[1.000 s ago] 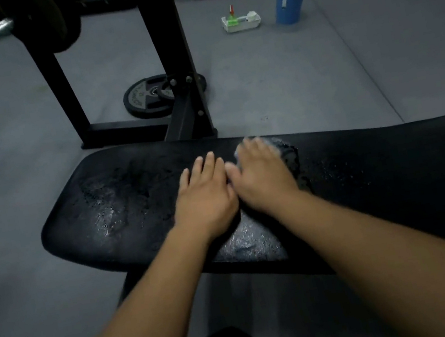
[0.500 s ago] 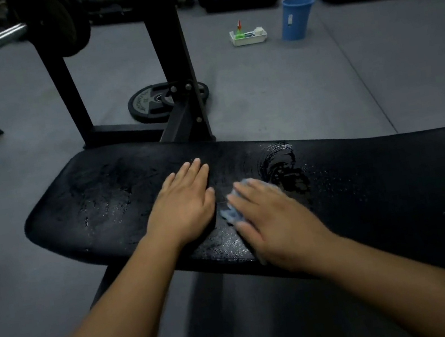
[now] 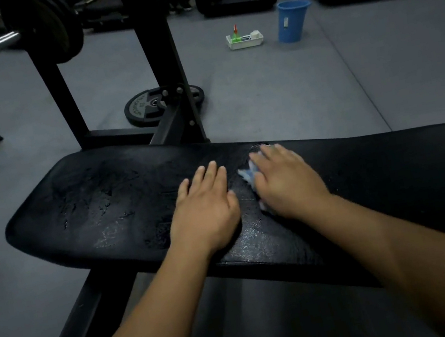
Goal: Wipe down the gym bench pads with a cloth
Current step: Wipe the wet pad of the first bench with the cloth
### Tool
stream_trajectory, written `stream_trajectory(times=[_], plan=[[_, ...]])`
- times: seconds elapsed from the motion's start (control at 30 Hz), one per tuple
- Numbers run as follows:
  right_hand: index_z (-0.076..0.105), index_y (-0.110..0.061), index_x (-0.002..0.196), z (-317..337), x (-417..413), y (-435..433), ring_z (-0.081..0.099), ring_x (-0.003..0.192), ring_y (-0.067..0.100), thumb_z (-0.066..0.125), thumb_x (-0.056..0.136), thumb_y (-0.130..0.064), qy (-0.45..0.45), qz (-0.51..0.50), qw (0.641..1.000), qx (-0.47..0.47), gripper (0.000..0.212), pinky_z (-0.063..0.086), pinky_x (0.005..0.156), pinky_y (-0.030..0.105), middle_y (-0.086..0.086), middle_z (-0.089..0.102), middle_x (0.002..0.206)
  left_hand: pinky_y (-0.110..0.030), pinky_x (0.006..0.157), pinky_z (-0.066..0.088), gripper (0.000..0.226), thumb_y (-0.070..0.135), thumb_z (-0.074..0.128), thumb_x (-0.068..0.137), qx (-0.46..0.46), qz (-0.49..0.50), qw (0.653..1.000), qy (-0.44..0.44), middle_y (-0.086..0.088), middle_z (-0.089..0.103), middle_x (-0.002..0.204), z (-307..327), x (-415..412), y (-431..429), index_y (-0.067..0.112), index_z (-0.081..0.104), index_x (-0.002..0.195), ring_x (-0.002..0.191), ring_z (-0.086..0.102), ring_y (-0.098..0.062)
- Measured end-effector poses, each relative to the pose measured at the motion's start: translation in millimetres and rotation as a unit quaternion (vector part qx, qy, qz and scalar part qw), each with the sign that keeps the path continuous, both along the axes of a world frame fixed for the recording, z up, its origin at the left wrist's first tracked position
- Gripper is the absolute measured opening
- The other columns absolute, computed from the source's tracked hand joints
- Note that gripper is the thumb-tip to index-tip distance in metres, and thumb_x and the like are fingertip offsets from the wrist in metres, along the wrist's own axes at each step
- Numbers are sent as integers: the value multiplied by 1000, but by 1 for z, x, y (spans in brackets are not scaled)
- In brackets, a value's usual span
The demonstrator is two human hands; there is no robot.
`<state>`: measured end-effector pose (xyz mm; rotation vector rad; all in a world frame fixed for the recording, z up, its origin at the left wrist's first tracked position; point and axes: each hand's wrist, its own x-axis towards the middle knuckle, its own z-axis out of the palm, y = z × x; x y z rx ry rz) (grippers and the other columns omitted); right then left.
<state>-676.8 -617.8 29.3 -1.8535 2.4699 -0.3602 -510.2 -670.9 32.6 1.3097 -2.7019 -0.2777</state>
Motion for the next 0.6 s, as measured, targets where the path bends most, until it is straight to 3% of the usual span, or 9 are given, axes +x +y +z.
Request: stream_trajectory(times=[0.07,0.2,0.3,0.37,0.43,0.6], plan=[[39,-17,148,-1,15,-18,23,147,28,22,94,-39,4,-2,1000,-5,61,17,122,44,10,32,159,-39,125,2,59,39,23,104,-2,-4,1000,-4,6,3,168,-1,2,0,23,13,160,154,-1,-10],[33,-22,153,6,26,50,17,150,19,26,101,-40,-22,154,988,-24,56,7,123,34,0,25,162,-40,125,2,58,37,25,105,15,9,1000,-19,4,3,168,1,-1,-4,22,14,160,154,0,-13],[40,-21,149,5,-25,45,26,147,22,28,97,-41,-11,78,997,-10,57,14,119,30,0,34,159,-40,125,4,58,35,28,104,16,-5,1000,-3,2,7,168,3,-26,4,19,18,159,154,4,-16],[53,-17,132,7,-46,2,43,133,31,23,91,-44,-9,-14,1000,3,58,30,111,38,10,51,141,-40,125,3,57,35,27,104,5,-9,1000,16,4,8,168,0,-38,12,21,19,159,154,3,-12],[54,-14,126,10,-32,-21,45,128,33,22,90,-44,-17,-43,999,11,56,32,108,42,13,54,136,-38,125,2,57,35,26,105,1,-11,1000,24,6,8,168,-3,-39,15,22,18,159,153,3,-10],[39,-19,150,9,-7,72,22,148,19,24,99,-41,-29,135,990,-30,58,11,124,34,3,32,160,-34,124,0,58,36,24,105,6,-21,1000,19,6,4,168,-4,-31,15,22,15,160,153,0,-9]])
